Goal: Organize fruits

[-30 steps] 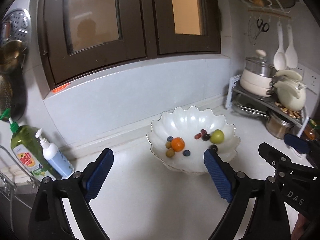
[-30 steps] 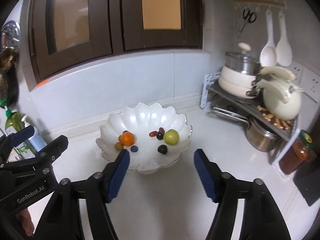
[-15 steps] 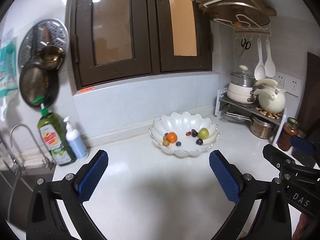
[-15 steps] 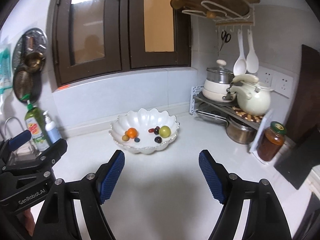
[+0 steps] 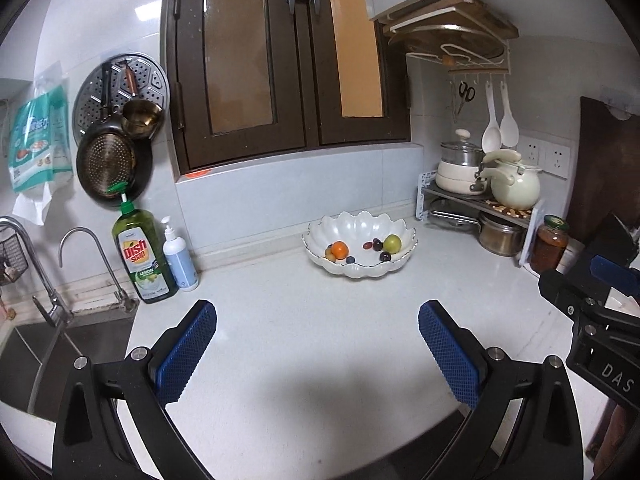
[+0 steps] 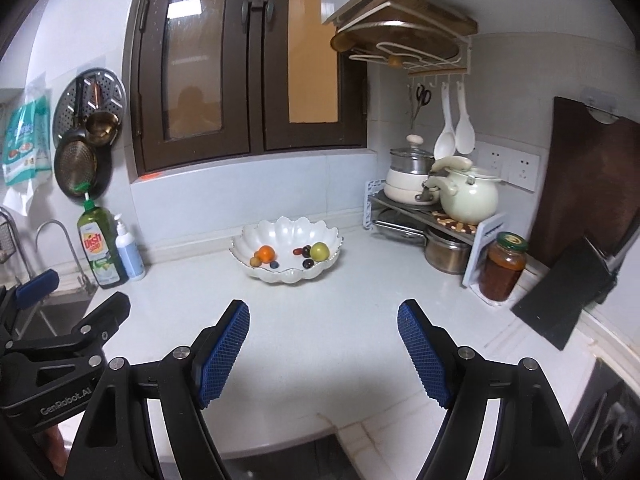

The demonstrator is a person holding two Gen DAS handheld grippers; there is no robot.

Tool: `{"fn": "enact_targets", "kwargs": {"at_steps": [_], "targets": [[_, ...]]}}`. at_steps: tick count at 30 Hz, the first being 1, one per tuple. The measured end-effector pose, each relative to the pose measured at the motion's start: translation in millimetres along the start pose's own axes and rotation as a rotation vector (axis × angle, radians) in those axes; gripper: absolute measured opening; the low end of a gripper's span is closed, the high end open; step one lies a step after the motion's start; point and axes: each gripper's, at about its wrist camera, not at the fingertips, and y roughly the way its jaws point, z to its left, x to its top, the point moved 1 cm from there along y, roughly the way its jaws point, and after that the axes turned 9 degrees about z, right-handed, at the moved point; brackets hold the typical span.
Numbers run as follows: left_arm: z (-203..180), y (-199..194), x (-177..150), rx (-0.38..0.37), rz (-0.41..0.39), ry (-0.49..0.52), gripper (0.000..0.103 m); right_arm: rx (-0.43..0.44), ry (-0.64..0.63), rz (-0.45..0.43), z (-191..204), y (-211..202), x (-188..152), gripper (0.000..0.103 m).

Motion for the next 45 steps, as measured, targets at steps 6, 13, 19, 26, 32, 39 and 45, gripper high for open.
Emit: {"fn": "enact_targets", "kwargs": {"at_steps": [6,13,19,26,32,39,45], "targets": [[3.0,-32.3,-12.3,-0.003,-0.032,0.008,0.103,-0.022,0.023,-0.028,0.7,-30.4,-15.1,0.077],[12.0,-65.9,-28.7,-0.014,-0.057,0.029,0.103,-0.021,0.036,-0.051,10.6,-67.2,-35.8,0.077],[20.0,-92.2,-45.5,-0.026,-0.072,0.047,0.103,-0.057,0.032,-0.068,20.8,-98.5,-53.2,0.077],[27.7,-117.4,-61.4,-0.054,-0.073,0.044,0.103,-0.071,0.038,-0.084,28.0,-131.2,-70.8,0.077],[31.8,-138.4,-70.5,-0.062,-0.09,0.048,0.103,-0.068,0.046,-0.096,31.5,-152.4,-83.0,0.078],[36.5,-154.8,-79.1,-0.063,-0.1,0.054,0.103,-0.069,0.041,-0.109,37.9,-168.7,-90.8,0.078],[40.8,-160.2,-83.3,-0.064,-0.098,0.051,0.103,-0.07,0.037,-0.11,44.5,-174.7,-93.9,0.078]]}}
